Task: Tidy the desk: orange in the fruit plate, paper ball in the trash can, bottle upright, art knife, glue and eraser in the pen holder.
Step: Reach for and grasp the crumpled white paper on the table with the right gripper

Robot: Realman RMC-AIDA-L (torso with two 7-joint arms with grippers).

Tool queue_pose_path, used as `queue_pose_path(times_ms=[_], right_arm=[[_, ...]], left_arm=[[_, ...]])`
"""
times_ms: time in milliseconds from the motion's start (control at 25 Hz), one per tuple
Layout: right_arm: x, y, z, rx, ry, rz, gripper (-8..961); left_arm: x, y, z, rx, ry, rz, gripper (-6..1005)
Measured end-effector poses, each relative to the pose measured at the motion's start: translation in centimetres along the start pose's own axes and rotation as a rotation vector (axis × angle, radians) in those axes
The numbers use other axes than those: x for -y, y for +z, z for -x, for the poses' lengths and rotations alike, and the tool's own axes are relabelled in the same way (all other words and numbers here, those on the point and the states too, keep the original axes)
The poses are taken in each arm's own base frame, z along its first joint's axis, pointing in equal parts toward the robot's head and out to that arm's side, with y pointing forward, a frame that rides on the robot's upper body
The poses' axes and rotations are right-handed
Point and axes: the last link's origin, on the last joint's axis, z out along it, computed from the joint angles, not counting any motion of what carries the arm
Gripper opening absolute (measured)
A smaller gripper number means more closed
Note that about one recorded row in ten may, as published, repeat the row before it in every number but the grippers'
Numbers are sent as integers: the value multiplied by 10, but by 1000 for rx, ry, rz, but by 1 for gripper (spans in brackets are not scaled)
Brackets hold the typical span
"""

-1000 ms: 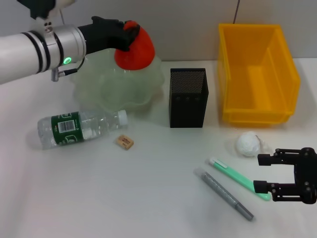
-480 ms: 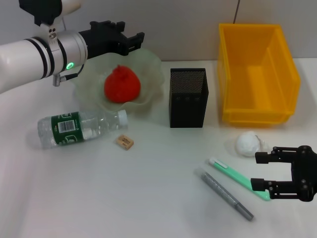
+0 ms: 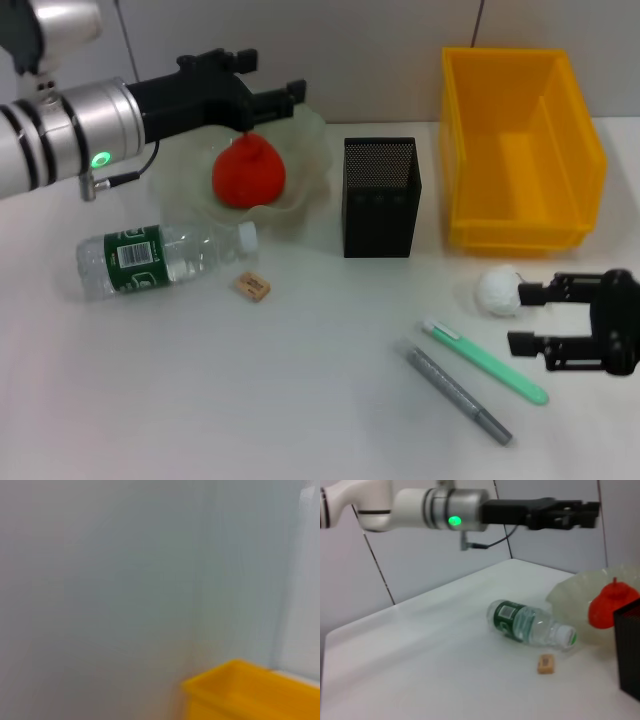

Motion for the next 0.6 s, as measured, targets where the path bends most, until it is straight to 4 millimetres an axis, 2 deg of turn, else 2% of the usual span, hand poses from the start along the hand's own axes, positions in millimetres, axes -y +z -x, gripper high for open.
queue_pose_path(times_ms=[120,160,320,400,440,600], right_arm=[[1,-5,19,-45,3,-19,773],[1,-5,19,-45,3,-19,774],[3,-2,41,-180,30,-47,776],[6,2,53,-277,52,-83,778],[9,9,63,-384,84,-121,778],[14,20,72,-513,134,-168,781]], left_arm=[[-17,-23,5,-31,-9,121,812],[-23,-31,7,-44,-17,159,812],[-45,-66,26,-82,-55,288,811],[-48,-71,30,-86,-59,300,811],[-50,-74,33,-86,-62,301,811],[-55,-87,50,-81,-86,296,810]])
